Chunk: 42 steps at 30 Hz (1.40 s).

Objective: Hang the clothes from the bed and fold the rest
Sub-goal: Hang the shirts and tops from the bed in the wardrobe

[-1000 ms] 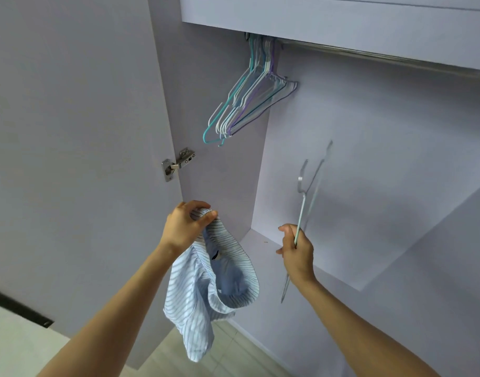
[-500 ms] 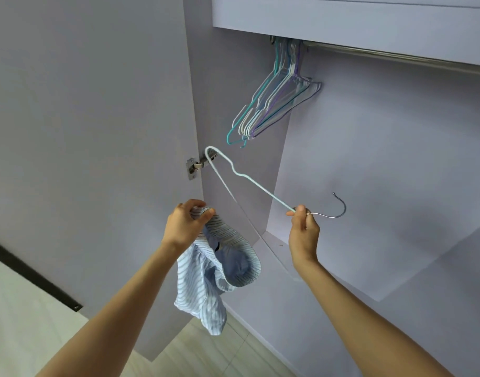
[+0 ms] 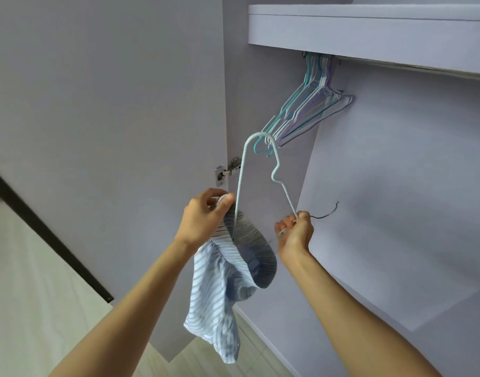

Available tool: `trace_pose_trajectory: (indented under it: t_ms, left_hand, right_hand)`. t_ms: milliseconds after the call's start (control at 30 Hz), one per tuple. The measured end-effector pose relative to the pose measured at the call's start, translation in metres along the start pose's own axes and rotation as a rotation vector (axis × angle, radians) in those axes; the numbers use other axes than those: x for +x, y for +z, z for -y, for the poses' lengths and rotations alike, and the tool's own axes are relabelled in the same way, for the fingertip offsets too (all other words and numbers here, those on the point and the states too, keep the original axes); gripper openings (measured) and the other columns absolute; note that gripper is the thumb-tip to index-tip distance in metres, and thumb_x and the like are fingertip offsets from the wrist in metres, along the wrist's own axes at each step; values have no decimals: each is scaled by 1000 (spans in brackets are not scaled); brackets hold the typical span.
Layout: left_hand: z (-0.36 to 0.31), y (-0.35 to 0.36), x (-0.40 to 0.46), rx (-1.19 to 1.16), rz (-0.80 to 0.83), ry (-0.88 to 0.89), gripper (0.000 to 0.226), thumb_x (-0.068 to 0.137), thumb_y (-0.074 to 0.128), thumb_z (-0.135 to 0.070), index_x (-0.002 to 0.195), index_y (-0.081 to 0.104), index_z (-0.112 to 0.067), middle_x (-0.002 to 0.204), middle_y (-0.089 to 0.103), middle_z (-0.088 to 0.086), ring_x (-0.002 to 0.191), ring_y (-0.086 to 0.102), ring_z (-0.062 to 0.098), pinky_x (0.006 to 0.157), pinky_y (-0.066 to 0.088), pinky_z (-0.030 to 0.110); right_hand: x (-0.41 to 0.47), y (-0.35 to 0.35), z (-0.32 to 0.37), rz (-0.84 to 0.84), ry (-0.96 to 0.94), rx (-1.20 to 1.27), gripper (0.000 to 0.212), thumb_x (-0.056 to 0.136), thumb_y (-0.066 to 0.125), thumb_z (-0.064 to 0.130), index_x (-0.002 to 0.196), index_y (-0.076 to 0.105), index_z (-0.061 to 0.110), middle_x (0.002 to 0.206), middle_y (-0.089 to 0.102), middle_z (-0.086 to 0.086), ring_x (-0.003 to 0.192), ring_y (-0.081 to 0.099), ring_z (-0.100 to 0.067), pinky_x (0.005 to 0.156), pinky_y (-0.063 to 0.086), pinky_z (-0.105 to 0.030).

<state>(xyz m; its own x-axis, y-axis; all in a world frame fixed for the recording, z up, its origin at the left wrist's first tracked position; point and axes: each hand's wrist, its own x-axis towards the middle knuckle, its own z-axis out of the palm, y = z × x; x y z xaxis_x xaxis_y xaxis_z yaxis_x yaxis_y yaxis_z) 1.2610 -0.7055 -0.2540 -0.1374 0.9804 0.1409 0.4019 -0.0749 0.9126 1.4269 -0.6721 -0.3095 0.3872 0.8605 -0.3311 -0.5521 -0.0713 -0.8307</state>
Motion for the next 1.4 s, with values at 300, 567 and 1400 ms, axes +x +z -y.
trace_pose_trajectory:
  t_ms: [300,567,1400]
  left_hand:
    - [-8,-58,-3,226,-81,-59,31,81,67,-4,110,65,-16,99,66,7,82,60,18,77,47,26]
    - [23,-49,3,495,-17,-174,47,81,47,7,121,59,-14,125,57,11,111,56,27,92,45,32]
    - [39,-17,0,642,65,307,29,93,56,-25,119,63,-16,113,66,2,102,61,25,93,42,34]
  right_hand:
    - [20,-9,9,-29,-431,-583,23,94,34,2,82,52,6,92,56,-17,93,54,-32,81,40,-36]
    - [28,1,37,-50,-797,-909,33,89,27,9,89,51,-13,94,56,-34,93,52,-44,82,36,-44]
    - [23,-1,48,283,-778,-1146,25,97,32,6,75,43,5,76,50,-18,73,40,-25,62,18,-29]
